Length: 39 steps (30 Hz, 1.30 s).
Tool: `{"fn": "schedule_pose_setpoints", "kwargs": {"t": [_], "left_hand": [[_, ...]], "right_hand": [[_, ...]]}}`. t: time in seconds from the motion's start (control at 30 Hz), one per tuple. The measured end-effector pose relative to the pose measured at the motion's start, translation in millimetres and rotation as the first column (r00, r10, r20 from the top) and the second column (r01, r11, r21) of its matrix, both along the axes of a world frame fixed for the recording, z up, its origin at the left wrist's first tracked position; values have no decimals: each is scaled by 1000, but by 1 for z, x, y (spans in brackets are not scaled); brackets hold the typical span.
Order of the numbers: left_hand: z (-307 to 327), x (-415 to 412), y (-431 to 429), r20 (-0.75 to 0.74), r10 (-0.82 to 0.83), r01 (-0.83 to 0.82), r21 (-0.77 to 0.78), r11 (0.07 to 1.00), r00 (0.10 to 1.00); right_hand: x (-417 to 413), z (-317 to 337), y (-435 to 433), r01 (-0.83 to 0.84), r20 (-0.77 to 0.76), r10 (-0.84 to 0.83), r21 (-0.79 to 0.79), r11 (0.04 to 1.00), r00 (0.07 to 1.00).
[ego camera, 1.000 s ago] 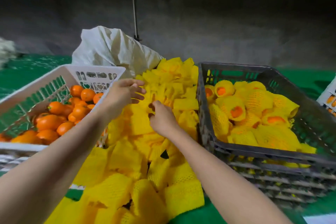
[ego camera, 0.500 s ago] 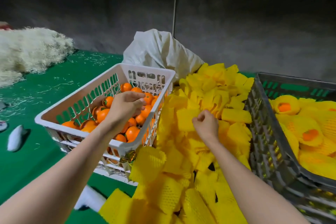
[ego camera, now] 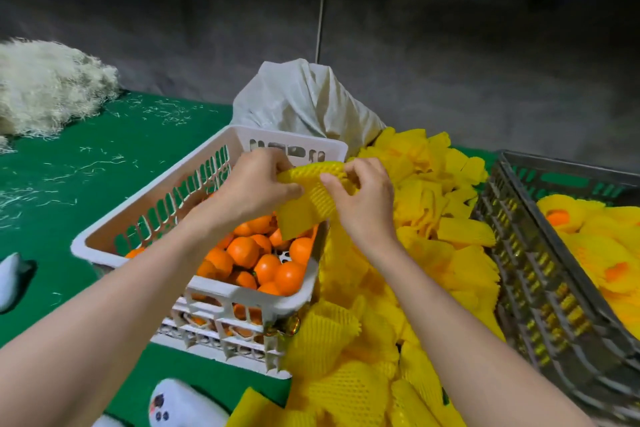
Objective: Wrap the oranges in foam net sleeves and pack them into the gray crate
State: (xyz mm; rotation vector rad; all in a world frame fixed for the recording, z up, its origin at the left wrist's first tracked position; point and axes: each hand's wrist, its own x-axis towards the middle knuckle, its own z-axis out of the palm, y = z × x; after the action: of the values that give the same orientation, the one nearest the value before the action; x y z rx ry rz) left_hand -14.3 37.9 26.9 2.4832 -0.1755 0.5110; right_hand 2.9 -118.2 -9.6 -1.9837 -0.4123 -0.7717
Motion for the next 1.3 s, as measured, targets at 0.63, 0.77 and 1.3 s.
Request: {"fn": "schedule_pose_setpoints", "kwargs": {"t": [0.63,0.77,1.3], "left_hand": [[-86,29,126,-908,164,354,310,882,386],[-73,29,139,-772,-399,-21,-470,883,495],[-53,5,4,-336,-675,-162,-937,308,657]], "right_hand": [[21,-53,70,-205,-435,306,264,943,847],[19,-44,66,-150,-456,421,518,842,784],[-31,-6,-8,-361,-380,791,735,573,480]]}}
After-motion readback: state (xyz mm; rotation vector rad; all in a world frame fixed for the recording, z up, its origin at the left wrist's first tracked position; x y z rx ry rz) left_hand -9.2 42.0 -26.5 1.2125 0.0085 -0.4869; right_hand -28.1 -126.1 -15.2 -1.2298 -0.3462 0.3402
